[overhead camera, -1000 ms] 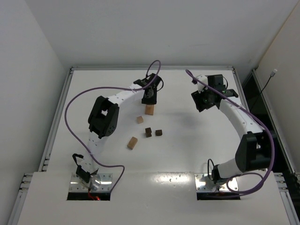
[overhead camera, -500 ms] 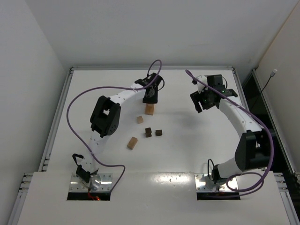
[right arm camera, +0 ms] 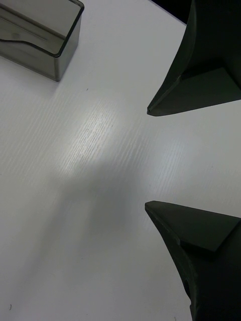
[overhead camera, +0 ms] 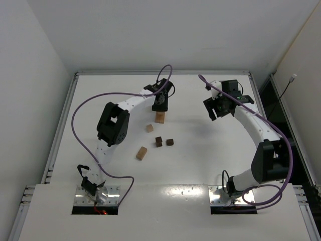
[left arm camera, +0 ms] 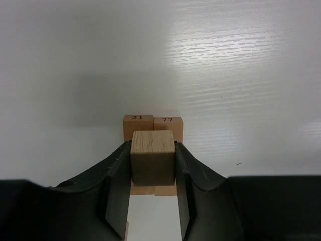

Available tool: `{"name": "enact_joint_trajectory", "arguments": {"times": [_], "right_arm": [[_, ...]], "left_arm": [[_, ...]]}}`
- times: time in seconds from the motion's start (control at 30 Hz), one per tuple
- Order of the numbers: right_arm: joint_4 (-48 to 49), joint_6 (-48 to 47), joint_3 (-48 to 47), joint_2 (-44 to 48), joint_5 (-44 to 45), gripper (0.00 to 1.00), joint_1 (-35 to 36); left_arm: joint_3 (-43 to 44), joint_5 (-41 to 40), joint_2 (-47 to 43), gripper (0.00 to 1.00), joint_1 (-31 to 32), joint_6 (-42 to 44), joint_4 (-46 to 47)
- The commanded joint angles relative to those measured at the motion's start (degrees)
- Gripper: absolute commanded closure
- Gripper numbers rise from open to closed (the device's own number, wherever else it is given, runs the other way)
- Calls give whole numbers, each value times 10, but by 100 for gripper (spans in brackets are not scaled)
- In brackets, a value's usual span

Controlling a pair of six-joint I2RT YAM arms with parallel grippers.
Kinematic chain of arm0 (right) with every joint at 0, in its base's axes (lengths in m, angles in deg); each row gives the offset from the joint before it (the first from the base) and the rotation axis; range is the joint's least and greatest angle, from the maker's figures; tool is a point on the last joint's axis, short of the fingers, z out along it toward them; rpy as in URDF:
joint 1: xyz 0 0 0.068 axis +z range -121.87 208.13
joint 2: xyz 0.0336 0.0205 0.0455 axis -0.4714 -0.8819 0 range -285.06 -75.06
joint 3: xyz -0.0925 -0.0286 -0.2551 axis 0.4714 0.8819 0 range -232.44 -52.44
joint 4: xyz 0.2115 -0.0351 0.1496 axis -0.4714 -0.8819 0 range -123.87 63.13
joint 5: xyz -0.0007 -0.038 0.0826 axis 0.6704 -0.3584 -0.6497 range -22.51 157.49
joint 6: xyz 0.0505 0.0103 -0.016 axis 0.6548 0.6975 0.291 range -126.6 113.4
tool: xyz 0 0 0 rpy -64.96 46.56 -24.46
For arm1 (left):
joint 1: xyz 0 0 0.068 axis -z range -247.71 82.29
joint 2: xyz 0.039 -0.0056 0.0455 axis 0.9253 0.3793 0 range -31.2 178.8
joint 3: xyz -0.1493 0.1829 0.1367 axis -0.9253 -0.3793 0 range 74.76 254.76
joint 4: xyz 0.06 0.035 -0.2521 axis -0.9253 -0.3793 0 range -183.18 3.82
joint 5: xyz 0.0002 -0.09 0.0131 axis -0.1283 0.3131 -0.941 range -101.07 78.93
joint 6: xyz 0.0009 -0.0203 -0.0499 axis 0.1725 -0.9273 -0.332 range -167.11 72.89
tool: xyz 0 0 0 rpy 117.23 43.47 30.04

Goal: Build the wood block tower

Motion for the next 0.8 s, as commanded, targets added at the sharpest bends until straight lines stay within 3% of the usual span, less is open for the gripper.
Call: {"name": "enact_joint_trajectory", "arguments": {"times": [0.0, 0.13, 0.37, 0.5, 0.73, 0.77], "right_arm": [[10, 6, -28, -5, -2, 34, -2], [10, 6, -28, -5, -2, 34, -2], [10, 6, -28, -10, -7, 34, -2], [10, 6, -28, -15, -7, 34, -2], [10, 6, -28, -15, -7, 34, -2], [10, 6, -28, -15, -7, 34, -2]], "left_arm": [[2, 8, -1, 94, -7, 7, 0], [2, 14, 5, 81, -7, 7, 6], [-9, 19, 5, 78, -7, 7, 6], [-9, 19, 5, 71, -7, 7, 6], [-14, 19, 10, 48, -7, 13, 11], [-14, 19, 10, 37, -7, 13, 11]]}}
